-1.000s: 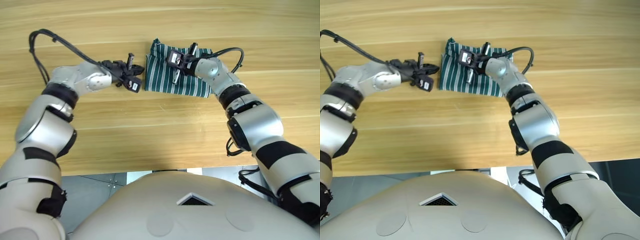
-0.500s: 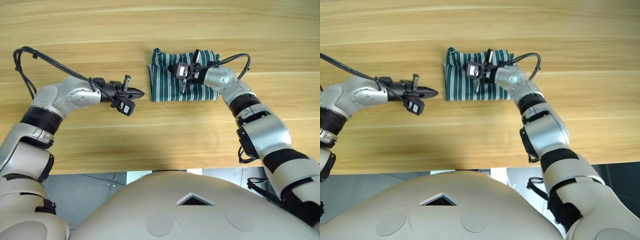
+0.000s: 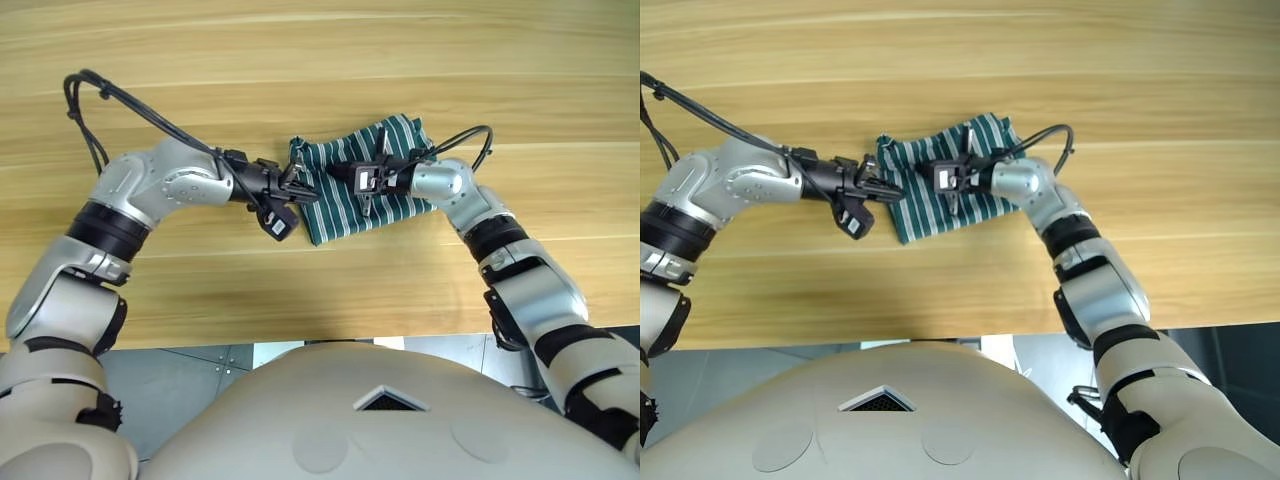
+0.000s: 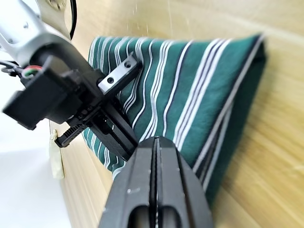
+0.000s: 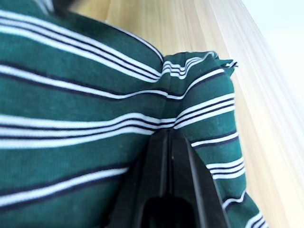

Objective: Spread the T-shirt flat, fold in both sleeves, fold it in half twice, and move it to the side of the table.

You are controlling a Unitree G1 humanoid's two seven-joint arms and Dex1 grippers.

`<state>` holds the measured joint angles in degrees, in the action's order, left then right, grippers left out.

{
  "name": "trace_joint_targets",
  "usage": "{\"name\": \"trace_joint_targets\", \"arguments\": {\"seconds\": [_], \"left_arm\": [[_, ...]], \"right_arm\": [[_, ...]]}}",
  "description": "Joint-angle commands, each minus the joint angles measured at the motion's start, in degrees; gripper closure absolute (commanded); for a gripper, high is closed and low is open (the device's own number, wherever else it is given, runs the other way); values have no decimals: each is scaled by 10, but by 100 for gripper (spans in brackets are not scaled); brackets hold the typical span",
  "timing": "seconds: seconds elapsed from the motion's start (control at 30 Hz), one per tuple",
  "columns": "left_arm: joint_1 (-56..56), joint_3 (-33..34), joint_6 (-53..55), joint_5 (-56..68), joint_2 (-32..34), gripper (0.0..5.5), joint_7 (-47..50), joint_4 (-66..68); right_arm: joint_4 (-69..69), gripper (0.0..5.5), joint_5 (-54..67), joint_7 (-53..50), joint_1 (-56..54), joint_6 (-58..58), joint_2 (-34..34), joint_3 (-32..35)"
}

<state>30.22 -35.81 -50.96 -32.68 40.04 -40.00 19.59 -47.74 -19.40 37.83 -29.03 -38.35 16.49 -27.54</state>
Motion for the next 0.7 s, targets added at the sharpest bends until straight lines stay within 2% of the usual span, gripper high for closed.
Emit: {"name": "trace_joint_targets", "arguments": {"seconds": [0.03,0.23,0.4,0.7], "left_arm": [[37,-21,11,-83,-39,550,45,76],[44,-93,24,-222,-62,550,129,175],[11,-157,8,-278,-44,550,146,169],[5,-174,14,-276,-16,550,150,131]], "right_arm": [[4,548,-23,38,44,43,7,-32],[29,548,-12,28,41,58,7,-24],[37,548,9,-35,0,96,-10,24],[138,548,18,36,38,79,13,4]]}}
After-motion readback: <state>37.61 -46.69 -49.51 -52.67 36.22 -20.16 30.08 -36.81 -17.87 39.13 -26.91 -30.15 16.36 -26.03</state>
